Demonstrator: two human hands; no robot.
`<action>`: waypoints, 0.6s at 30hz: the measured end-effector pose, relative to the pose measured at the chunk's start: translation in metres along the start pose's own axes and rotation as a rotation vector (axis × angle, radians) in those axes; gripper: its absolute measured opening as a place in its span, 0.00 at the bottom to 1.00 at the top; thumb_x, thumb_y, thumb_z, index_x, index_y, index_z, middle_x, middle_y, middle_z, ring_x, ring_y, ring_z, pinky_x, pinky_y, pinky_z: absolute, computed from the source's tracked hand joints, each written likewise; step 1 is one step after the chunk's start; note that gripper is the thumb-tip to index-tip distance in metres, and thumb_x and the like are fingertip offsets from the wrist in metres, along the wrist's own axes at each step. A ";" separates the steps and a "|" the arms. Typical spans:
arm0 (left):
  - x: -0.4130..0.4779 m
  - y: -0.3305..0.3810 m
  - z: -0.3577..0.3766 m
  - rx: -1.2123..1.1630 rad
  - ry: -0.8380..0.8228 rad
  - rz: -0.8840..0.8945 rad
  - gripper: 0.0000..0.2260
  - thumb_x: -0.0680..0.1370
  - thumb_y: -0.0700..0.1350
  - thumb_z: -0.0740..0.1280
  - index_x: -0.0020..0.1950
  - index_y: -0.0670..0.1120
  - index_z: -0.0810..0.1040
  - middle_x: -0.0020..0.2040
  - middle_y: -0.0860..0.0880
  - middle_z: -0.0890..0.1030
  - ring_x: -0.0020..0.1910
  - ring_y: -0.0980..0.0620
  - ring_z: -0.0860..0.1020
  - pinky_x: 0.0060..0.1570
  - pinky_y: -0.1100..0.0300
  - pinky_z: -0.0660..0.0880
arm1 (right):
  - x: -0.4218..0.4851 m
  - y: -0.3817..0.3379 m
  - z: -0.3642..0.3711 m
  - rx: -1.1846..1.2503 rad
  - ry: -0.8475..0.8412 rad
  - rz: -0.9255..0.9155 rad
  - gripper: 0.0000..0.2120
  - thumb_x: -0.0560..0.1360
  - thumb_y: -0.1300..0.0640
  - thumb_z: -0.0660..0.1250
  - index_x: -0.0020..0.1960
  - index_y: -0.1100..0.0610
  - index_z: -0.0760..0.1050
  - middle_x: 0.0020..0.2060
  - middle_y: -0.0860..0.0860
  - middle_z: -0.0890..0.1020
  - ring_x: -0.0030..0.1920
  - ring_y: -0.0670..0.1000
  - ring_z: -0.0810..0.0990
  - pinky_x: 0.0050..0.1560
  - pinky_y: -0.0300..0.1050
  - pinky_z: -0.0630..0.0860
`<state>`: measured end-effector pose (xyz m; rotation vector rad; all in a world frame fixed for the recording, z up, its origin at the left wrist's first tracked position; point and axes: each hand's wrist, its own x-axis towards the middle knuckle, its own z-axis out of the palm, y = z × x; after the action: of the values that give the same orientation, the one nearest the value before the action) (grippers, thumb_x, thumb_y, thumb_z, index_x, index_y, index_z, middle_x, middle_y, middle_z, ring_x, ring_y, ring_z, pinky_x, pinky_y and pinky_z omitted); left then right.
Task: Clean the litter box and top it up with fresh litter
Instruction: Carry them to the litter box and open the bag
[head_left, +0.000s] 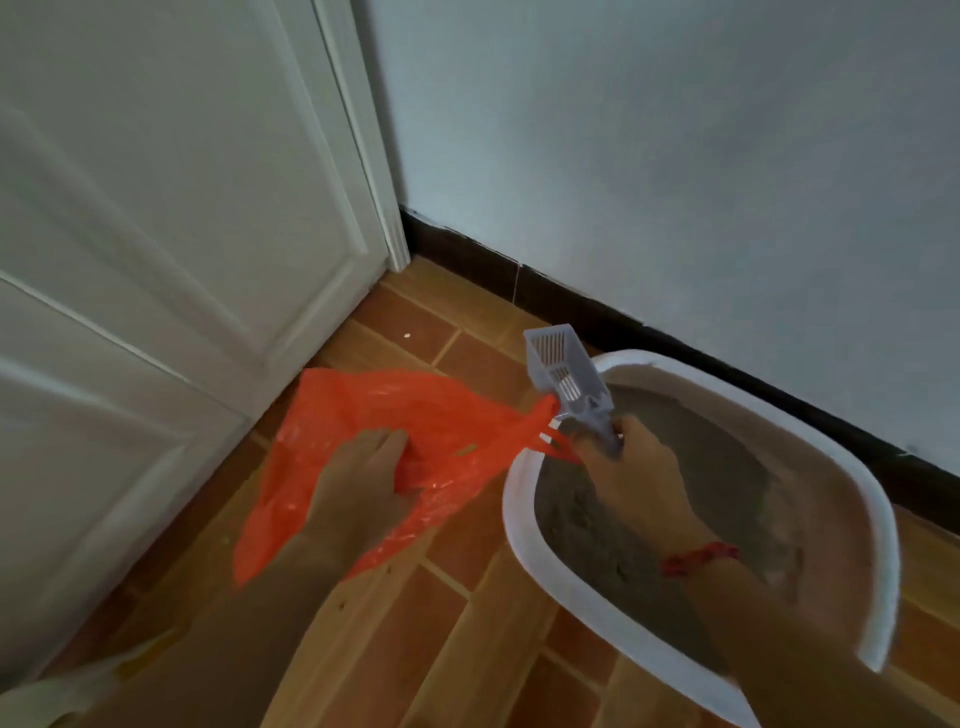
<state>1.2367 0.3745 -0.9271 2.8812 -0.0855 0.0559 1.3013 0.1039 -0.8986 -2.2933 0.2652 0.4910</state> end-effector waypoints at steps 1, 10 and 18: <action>0.006 -0.004 0.014 0.001 -0.008 0.004 0.15 0.63 0.53 0.62 0.41 0.44 0.77 0.38 0.46 0.79 0.37 0.43 0.79 0.36 0.55 0.74 | 0.012 0.008 0.009 -0.005 0.005 -0.006 0.16 0.76 0.41 0.66 0.54 0.52 0.72 0.41 0.45 0.78 0.39 0.42 0.77 0.33 0.35 0.67; 0.040 -0.025 0.095 -0.019 0.005 -0.011 0.16 0.69 0.54 0.62 0.45 0.42 0.77 0.42 0.46 0.80 0.42 0.42 0.78 0.42 0.48 0.76 | 0.079 0.051 0.049 0.003 0.075 -0.137 0.11 0.77 0.44 0.65 0.54 0.50 0.72 0.42 0.45 0.78 0.40 0.45 0.78 0.37 0.41 0.74; 0.041 -0.030 0.118 -0.164 0.110 0.034 0.12 0.71 0.49 0.73 0.46 0.44 0.76 0.41 0.52 0.76 0.41 0.48 0.74 0.42 0.55 0.71 | 0.100 0.045 0.057 0.015 0.103 -0.219 0.10 0.77 0.49 0.67 0.47 0.53 0.69 0.36 0.47 0.75 0.33 0.44 0.74 0.31 0.36 0.66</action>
<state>1.2835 0.3705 -1.0468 2.7072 -0.1133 0.2034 1.3613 0.1104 -1.0058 -2.3018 0.0661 0.2591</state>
